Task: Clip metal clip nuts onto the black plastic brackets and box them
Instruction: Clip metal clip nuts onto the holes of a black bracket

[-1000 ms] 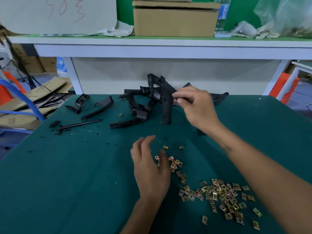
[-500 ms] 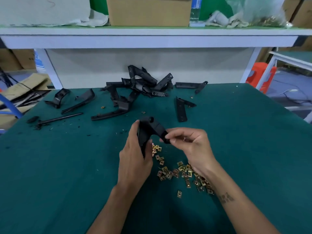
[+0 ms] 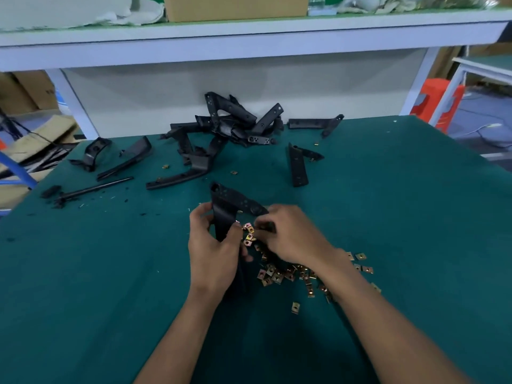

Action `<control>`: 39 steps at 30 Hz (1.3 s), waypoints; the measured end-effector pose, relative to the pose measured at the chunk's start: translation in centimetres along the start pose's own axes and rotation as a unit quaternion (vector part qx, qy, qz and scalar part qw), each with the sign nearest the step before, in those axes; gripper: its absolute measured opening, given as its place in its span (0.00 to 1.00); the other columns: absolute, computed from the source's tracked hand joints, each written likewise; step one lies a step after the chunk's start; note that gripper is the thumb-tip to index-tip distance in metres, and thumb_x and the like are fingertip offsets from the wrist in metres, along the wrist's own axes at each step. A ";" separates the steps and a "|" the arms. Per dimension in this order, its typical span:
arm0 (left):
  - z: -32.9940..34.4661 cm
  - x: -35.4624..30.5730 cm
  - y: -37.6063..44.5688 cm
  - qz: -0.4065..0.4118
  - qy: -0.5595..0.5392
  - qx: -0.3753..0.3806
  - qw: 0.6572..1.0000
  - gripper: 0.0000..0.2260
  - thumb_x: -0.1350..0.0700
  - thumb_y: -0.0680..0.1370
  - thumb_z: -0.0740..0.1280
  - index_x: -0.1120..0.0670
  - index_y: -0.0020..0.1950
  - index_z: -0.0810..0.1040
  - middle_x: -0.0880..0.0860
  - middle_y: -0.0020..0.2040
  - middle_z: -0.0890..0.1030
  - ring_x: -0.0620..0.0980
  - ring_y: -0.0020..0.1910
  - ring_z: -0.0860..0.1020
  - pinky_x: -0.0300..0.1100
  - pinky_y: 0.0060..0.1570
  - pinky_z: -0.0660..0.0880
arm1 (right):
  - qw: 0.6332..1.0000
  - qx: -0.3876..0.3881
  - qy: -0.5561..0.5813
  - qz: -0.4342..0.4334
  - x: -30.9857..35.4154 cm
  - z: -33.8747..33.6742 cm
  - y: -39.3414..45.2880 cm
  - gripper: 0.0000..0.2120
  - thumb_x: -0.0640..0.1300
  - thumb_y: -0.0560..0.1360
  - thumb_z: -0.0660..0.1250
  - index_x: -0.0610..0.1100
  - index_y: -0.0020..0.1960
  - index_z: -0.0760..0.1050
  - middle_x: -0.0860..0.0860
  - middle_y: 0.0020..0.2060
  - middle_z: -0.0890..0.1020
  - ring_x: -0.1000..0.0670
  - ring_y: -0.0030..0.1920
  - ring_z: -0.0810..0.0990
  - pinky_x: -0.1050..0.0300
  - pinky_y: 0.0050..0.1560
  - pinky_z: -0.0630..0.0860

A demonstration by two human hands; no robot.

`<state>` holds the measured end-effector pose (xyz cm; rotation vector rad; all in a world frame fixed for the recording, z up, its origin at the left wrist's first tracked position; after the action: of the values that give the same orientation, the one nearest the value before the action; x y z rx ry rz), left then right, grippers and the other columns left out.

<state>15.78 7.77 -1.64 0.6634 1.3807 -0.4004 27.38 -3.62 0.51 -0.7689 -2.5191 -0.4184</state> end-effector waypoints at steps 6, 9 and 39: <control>0.0 -0.1 0.0 -0.006 -0.002 0.004 1.000 0.22 0.63 0.75 0.69 0.37 0.56 0.68 0.49 0.45 0.81 0.57 0.26 0.77 0.47 0.26 0.77 | 0.997 -0.044 0.005 0.058 -0.5 0.8 0.2 0.06 0.40 0.76 0.74 0.43 0.45 0.76 0.49 0.47 0.81 0.49 0.46 0.83 0.51 0.43 0.82; 0.1 -0.4 -0.1 0.001 0.009 0.014 1.000 0.21 0.61 0.76 0.68 0.36 0.56 0.66 0.53 0.40 0.82 0.57 0.26 0.76 0.48 0.25 0.76 | 0.996 -0.064 -0.043 0.039 -0.3 1.1 -0.1 0.09 0.42 0.77 0.74 0.41 0.41 0.76 0.48 0.42 0.75 0.48 0.41 0.78 0.54 0.35 0.72; 1.1 -0.6 -0.6 0.059 0.027 0.075 0.995 0.15 0.52 0.84 0.65 0.44 0.68 0.65 0.51 0.35 0.76 0.55 0.23 0.72 0.47 0.22 0.73 | 0.829 -0.194 0.516 0.096 0.6 -2.6 -2.4 0.07 0.37 0.72 0.78 0.48 0.43 0.87 0.51 0.37 0.86 0.54 0.41 0.84 0.64 0.45 0.78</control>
<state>16.18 6.57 -1.14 0.8800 1.3641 -0.3964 26.39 -6.35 2.64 -0.6569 -1.3358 -0.9772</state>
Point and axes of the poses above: each hand's wrist, its own y-axis towards the middle knuckle, its own z-axis out of the palm, x = y × z, the point moved 4 cm from there along y, towards the middle knuckle
